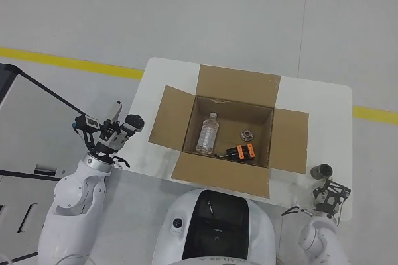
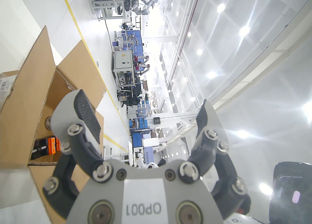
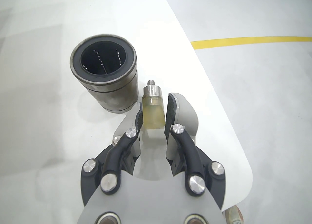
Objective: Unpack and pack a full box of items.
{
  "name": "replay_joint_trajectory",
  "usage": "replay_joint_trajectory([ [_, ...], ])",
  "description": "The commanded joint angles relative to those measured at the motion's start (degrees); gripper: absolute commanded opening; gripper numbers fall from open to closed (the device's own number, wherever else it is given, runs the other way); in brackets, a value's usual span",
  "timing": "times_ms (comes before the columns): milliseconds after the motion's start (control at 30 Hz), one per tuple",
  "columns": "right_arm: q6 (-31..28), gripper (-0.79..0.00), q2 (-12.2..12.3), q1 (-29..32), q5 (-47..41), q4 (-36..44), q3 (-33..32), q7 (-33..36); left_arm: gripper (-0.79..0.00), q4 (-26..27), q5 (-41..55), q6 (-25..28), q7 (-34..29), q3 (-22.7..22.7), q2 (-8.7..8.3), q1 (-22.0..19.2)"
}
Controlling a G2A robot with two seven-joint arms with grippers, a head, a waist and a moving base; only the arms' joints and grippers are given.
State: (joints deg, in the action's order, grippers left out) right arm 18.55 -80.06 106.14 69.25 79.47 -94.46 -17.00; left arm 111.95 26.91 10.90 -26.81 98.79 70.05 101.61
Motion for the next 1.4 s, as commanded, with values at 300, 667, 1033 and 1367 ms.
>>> replay_joint_trajectory([
  [300,-1.9,-0.785,0.0,8.9,-4.6,14.5,-5.3,0.4,0.000,0.0,0.0,0.0,0.0,0.0,0.00,0.0],
  [667,-4.7,-0.785,0.1,9.9,-5.0,18.2,-7.4,4.7,0.000,0.0,0.0,0.0,0.0,0.0,0.00,0.0],
  [1033,-5.0,-0.785,-0.1,12.5,-3.5,25.9,-8.2,4.8,0.000,0.0,0.0,0.0,0.0,0.0,0.00,0.0],
  [1367,-4.4,-0.785,-0.3,13.9,-0.6,35.6,-8.4,6.0,0.000,0.0,0.0,0.0,0.0,0.0,0.00,0.0],
])
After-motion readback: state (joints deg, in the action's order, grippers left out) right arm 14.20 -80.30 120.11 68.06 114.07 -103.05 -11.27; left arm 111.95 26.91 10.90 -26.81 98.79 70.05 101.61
